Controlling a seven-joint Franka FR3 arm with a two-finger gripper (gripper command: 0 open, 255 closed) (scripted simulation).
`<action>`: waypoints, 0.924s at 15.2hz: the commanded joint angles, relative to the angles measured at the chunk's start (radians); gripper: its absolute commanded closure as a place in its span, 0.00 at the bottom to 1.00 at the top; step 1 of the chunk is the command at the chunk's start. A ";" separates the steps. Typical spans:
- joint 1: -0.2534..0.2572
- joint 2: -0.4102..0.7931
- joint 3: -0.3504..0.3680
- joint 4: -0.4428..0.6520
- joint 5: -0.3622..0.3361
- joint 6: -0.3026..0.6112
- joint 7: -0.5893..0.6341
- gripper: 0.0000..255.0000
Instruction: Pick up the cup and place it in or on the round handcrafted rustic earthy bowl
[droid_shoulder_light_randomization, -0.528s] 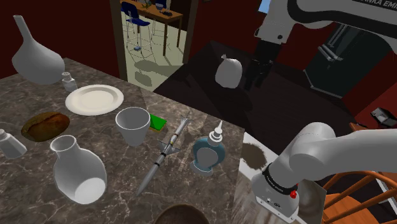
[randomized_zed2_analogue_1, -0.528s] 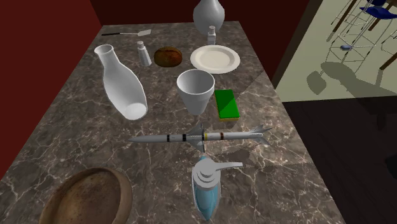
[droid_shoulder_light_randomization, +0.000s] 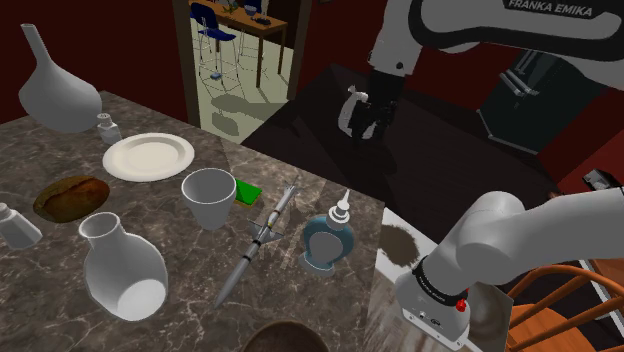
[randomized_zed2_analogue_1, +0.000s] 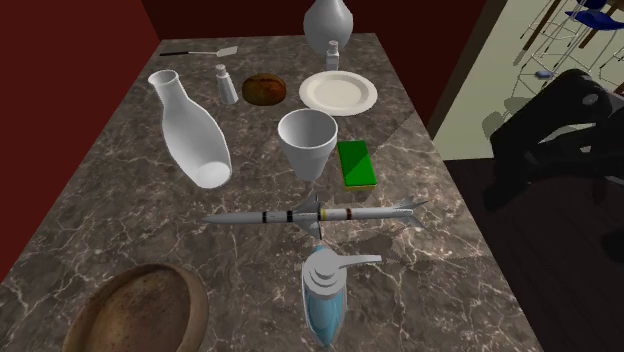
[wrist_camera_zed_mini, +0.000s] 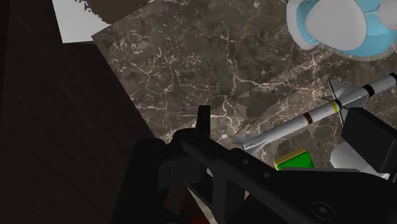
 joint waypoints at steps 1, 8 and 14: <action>0.013 0.058 0.039 0.011 0.018 0.057 0.039 0.00; 0.043 0.276 0.149 0.107 0.032 0.204 0.163 0.00; 0.065 0.488 0.227 0.240 -0.008 0.298 0.282 0.00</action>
